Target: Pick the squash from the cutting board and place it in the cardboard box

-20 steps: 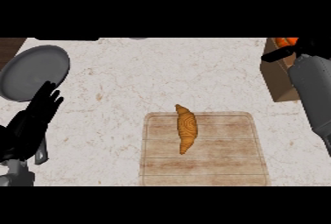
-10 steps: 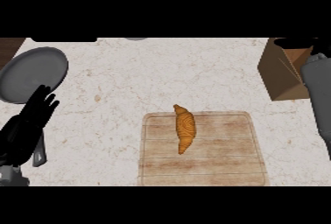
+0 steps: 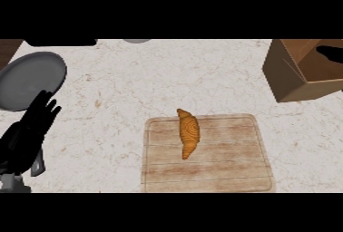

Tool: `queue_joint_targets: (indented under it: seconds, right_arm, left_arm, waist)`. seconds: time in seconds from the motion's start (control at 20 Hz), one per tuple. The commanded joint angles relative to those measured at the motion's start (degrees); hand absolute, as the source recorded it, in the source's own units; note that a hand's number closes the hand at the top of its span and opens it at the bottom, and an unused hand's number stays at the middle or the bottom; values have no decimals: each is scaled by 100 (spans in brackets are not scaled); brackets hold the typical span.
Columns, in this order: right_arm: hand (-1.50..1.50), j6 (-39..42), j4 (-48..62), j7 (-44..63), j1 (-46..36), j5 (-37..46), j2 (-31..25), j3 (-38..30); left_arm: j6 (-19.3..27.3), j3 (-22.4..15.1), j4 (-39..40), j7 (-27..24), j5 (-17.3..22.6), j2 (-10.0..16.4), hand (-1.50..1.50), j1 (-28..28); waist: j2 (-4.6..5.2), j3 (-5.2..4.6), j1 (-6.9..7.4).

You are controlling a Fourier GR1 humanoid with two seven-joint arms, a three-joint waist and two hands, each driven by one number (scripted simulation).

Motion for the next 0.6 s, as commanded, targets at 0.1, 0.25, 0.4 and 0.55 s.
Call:
queue_joint_targets:
  seconds: [0.1,0.25,0.4,0.55]
  right_arm:
    - [-150,827,-1646,49,1298,-828,-257,-246]
    - [-150,1220,-2546,-124,2248,-1330,-272,-537]
    - [-150,1333,-2967,298,2334,-1336,-347,-521]
    - [-150,1481,-2611,31,2193,-1498,-615,-587]
  left_arm:
    - [66,-45,-158,216,-117,-16,0,-85]
    - [-163,91,-111,-155,-28,-19,0,290]
    - [-95,108,88,23,-67,-45,0,-167]
    - [24,169,49,434,-56,54,0,-546]
  waist:
    - [24,3,56]
    - [9,2,2]
    - [35,1,62]
    - [45,3,92]
